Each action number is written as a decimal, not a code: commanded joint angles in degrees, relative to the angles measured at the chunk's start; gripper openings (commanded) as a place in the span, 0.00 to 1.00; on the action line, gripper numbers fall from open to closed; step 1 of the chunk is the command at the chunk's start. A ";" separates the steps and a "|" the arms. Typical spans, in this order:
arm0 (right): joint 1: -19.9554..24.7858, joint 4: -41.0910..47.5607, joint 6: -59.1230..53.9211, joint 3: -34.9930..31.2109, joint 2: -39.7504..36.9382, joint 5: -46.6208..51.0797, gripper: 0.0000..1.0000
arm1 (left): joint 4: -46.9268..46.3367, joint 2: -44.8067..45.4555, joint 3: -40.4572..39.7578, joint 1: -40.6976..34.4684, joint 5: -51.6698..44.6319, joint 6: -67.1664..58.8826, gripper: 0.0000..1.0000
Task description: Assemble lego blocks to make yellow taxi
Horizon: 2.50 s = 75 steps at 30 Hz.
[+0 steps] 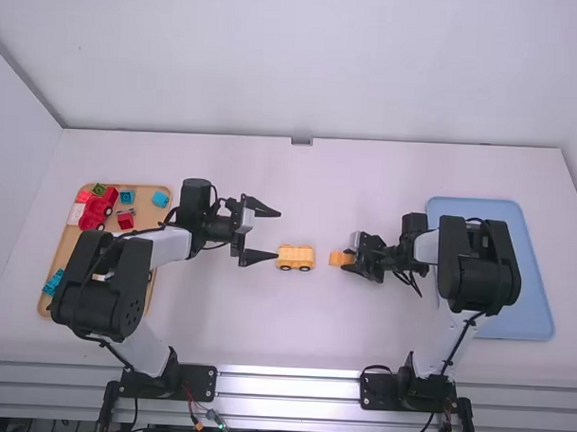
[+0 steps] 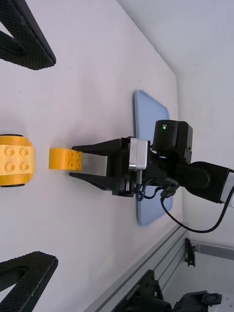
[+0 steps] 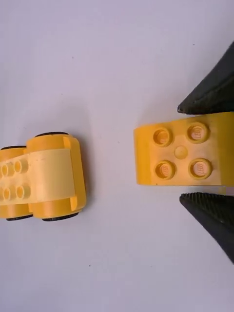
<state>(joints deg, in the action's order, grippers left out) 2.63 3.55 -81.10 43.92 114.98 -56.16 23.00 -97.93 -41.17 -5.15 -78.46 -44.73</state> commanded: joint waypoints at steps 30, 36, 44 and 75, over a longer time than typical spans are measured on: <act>-10.93 24.28 0.57 12.55 -13.07 0.85 0.09 | 4.15 -17.88 -0.72 -6.82 12.44 -7.30 0.99; -14.23 16.98 5.60 9.53 -13.07 2.32 0.07 | 10.27 -22.58 -0.81 -6.82 10.58 -7.39 0.99; -16.94 0.35 15.82 2.16 -13.07 2.23 0.07 | 9.99 -25.75 -2.99 -6.82 10.58 -7.41 0.85; -17.70 -9.51 22.62 -1.57 -7.32 2.21 0.05 | 10.25 -25.75 -3.41 -10.97 18.08 -7.39 0.47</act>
<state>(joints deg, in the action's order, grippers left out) -15.00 -6.37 -58.48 42.76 106.83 -54.11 33.76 -123.00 -44.34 -16.03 -62.08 -51.51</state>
